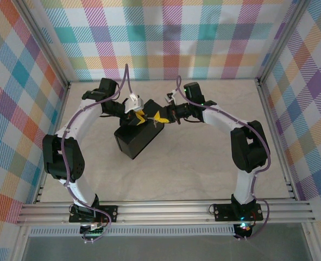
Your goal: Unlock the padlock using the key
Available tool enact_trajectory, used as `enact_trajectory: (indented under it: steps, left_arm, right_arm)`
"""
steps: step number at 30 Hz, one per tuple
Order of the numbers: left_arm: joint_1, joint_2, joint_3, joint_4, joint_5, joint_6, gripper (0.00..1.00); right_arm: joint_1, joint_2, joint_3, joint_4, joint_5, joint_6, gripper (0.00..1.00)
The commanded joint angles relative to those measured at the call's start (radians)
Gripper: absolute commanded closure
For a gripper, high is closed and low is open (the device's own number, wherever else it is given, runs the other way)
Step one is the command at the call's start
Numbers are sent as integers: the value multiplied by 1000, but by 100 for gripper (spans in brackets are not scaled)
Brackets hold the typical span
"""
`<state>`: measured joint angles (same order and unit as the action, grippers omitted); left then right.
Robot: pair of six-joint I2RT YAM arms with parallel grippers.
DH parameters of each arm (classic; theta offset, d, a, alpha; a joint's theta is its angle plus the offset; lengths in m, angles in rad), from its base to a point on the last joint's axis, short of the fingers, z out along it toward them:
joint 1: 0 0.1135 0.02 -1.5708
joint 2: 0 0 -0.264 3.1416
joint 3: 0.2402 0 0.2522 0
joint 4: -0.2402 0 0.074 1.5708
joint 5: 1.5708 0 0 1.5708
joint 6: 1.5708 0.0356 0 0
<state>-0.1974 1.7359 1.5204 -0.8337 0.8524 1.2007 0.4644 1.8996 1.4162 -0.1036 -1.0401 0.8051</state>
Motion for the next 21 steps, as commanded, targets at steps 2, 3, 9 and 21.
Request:
enact_trajectory:
  steps: [2,3,9,21]
  left_arm:
    - [10,-50,-8,12,67,7,77]
    - [10,-52,-8,13,68,8,77]
    - [10,-55,-13,19,73,6,77]
    - [13,-52,-17,33,66,-3,77]
  right_arm:
    - [0,-8,-5,40,-36,16,100]
    - [0,-6,-3,43,-37,18,100]
    - [5,11,8,35,-32,23,100]
    - [8,15,15,10,-24,9,100]
